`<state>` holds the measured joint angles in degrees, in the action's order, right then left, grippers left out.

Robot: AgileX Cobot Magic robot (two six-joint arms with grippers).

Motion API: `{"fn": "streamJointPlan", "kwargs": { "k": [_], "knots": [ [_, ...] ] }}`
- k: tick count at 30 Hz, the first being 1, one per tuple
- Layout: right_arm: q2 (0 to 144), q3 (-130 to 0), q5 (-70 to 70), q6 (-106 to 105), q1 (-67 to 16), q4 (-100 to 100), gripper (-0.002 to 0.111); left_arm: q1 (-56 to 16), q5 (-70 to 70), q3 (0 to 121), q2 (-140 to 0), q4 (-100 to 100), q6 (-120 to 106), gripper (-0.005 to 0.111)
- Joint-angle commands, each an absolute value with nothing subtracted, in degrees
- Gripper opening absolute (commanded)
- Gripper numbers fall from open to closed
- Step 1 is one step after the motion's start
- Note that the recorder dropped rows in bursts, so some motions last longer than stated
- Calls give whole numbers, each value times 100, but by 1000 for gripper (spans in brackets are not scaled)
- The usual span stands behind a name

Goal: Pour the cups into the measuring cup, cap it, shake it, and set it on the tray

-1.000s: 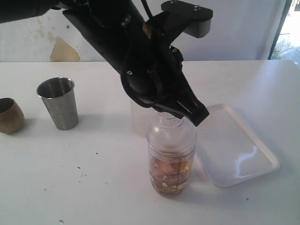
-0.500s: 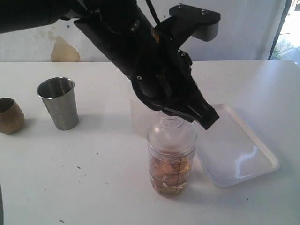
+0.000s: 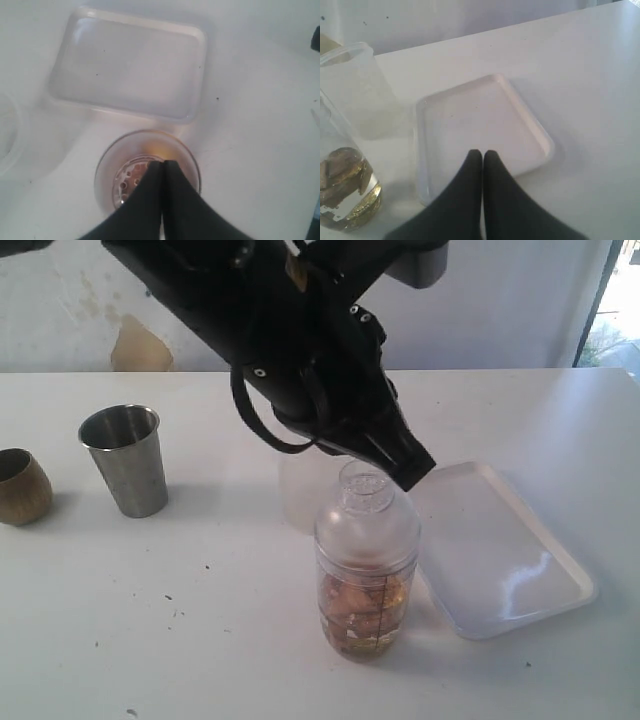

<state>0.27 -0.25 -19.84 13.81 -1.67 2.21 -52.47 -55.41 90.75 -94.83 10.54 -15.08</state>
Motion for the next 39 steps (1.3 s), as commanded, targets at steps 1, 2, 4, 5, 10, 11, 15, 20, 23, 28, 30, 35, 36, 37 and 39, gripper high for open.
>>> {"fn": "streamJointPlan", "kwargs": {
  "k": [1,2,4,5,10,11,15,20,23,28,30,35,36,37,39],
  "knots": [
    [0,0,-1971,1382,-119,187,0,-5274,-5612,9070,-9500,871,-1377,0],
    [0,0,-1971,1382,-119,187,0,-5274,-5561,9070,-9510,885,-1377,0],
    [0,0,-1971,1382,-119,187,0,-5274,-5507,9070,-9550,885,-1377,0],
    [0,0,-1971,1382,-119,187,0,-5274,-5507,9070,-9606,885,-1377,0],
    [0,0,-1971,1382,-119,187,0,-5274,-5507,9070,-9817,837,-1388,0],
    [0,0,-1971,1382,-119,187,0,-5274,-5493,9070,-9843,837,-1388,0],
    [0,0,-1971,1382,-119,187,0,-5274,-5413,9070,-9868,847,-1388,0],
    [0,0,-1971,1382,-119,187,0,-5274,-5370,9070,-9868,884,-1436,0],
    [0,0,-1971,1382,-119,187,0,-5274,-5435,9070,-9868,884,-1436,0],
    [0,0,-1971,1382,-119,187,0,-5274,-5866,9070,-9868,824,-1436,0],
    [0,0,-1971,1382,-119,187,0,-5274,-5918,9070,-9868,761,-1398,0],
    [0,0,-1971,1382,-119,187,0,-5274,-5798,9070,-9940,707,-1384,0],
    [0,0,-1971,1382,-119,187,0,-5274,-5798,9070,-10030,707,-1374,0],
    [0,0,-1971,1382,-119,187,0,-5274,-5828,9070,-10097,718,-1374,0],
    [0,0,-1971,1382,-119,187,0,-5274,-5990,9070,-10292,769,-1374,0]
  ]
}}
